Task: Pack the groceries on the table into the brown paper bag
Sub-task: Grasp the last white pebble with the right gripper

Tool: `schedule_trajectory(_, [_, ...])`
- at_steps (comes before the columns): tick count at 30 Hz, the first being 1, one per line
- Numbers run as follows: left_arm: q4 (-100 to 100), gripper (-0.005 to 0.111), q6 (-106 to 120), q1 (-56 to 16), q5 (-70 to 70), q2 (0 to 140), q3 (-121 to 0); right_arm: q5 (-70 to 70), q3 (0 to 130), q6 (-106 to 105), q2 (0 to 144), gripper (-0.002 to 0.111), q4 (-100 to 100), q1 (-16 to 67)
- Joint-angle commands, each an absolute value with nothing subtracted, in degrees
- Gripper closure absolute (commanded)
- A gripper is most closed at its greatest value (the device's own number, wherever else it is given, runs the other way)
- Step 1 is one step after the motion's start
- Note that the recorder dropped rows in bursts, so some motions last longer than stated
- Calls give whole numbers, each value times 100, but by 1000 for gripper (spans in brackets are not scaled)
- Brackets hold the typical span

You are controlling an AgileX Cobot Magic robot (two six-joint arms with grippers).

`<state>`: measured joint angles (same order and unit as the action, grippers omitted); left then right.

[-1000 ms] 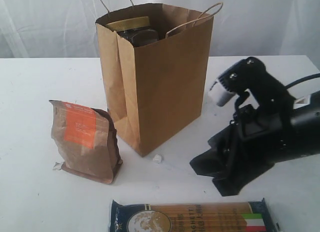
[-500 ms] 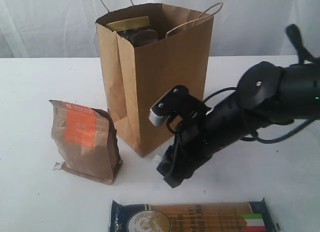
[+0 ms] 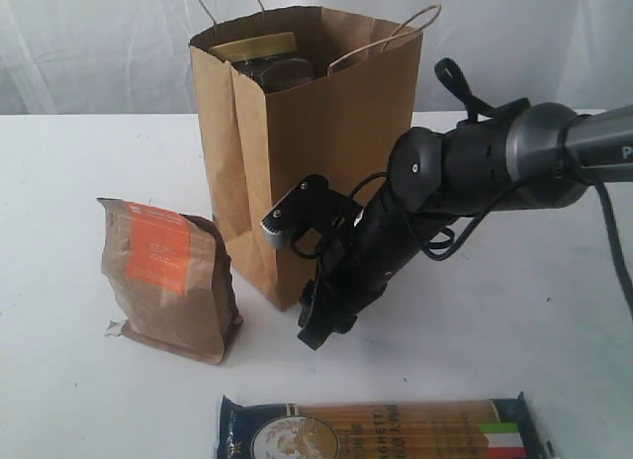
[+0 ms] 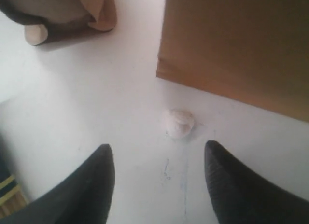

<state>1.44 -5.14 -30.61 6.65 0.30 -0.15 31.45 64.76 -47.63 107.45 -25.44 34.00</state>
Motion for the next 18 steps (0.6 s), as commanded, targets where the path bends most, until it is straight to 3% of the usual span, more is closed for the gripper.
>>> schedule_trajectory(1, [173,107,-514,-3035,670,0,0,3208,6659,-4603,10912,56,-2504,3425])
schedule_trajectory(18, [173,107,-514,-3035,670,0,0,3065,6918,-4603,11494,59,-2504,3564])
